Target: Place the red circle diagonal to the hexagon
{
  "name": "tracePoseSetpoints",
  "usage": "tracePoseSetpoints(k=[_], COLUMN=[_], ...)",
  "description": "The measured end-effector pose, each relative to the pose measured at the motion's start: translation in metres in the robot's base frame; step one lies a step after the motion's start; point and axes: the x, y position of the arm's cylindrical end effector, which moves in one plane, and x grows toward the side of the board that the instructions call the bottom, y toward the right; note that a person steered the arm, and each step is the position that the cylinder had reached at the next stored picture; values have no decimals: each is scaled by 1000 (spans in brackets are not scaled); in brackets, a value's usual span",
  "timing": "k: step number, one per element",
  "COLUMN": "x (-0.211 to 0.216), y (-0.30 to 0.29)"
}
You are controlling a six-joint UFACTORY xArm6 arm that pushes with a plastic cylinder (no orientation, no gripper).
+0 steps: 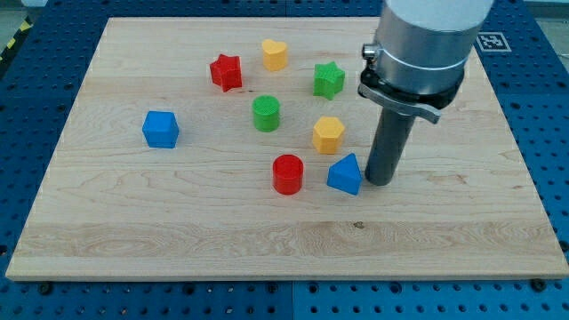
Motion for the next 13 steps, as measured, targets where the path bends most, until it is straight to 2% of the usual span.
tracePoseSetpoints(k=[1, 2, 3, 4, 6, 8, 9, 11, 13], x=[21, 60, 79, 76, 46, -39, -55, -60, -59], y=[23, 19, -23, -72, -192, -198, -192, -153, -143])
